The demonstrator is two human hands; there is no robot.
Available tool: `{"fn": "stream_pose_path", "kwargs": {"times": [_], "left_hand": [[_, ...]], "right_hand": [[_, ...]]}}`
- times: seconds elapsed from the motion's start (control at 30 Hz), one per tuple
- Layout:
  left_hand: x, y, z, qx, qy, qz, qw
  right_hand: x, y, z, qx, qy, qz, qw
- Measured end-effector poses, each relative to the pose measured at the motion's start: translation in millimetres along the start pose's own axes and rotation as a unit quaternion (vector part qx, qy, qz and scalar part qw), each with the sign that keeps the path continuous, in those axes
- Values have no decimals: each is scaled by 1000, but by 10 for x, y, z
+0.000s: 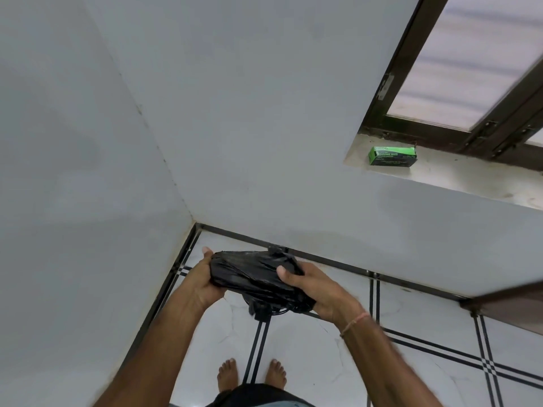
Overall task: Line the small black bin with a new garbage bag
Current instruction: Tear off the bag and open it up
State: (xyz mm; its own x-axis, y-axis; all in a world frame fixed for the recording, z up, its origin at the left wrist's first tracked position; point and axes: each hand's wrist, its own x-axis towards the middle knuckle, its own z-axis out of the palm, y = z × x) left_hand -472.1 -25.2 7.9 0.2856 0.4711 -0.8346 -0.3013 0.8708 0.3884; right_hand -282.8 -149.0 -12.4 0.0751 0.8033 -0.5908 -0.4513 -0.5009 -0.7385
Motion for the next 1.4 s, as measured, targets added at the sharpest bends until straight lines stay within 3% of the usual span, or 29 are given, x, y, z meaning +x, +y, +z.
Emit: {"fn": "stream_pose_path", "kwargs": {"times": [0.13, 0.27, 0.33, 0.4, 0.5, 0.6, 0.67, 0.73, 1.0, 1.17, 1.4], "left_hand": [[65, 63, -182, -24, -27, -3, 999], [97, 39, -419, 211, -111, 18, 971], [62, 87, -450, 267, -129, -8, 955], [58, 161, -463, 234, -126, -15, 964], [109, 355, -506, 62, -88, 37, 993], [272, 533, -635, -92, -49, 68, 992], [354, 596, -695, -130, -22, 56, 990], [430, 628, -697, -138, -23, 44, 989], [579, 692, -828, -5, -93, 84, 992], [645, 750, -884, -18, -69, 129, 989], [672, 933, -901, 28, -160, 125, 979]], "right_hand": [[118, -46, -32, 206, 23, -25, 978], [269, -107, -71, 309, 82, -105, 942], [311, -129, -59, 320, 124, -106, 933], [362, -127, -25, 327, 161, -91, 927], [467, -70, -21, 350, 203, -48, 913], [509, 33, -44, 382, 227, -13, 896], [507, 99, -17, 401, 229, -18, 887], [497, 154, 13, 408, 224, -32, 884], [366, 116, 306, 349, 201, -140, 904], [343, -30, 503, 263, 199, -129, 935], [535, 11, 391, 243, 241, -69, 937]]}}
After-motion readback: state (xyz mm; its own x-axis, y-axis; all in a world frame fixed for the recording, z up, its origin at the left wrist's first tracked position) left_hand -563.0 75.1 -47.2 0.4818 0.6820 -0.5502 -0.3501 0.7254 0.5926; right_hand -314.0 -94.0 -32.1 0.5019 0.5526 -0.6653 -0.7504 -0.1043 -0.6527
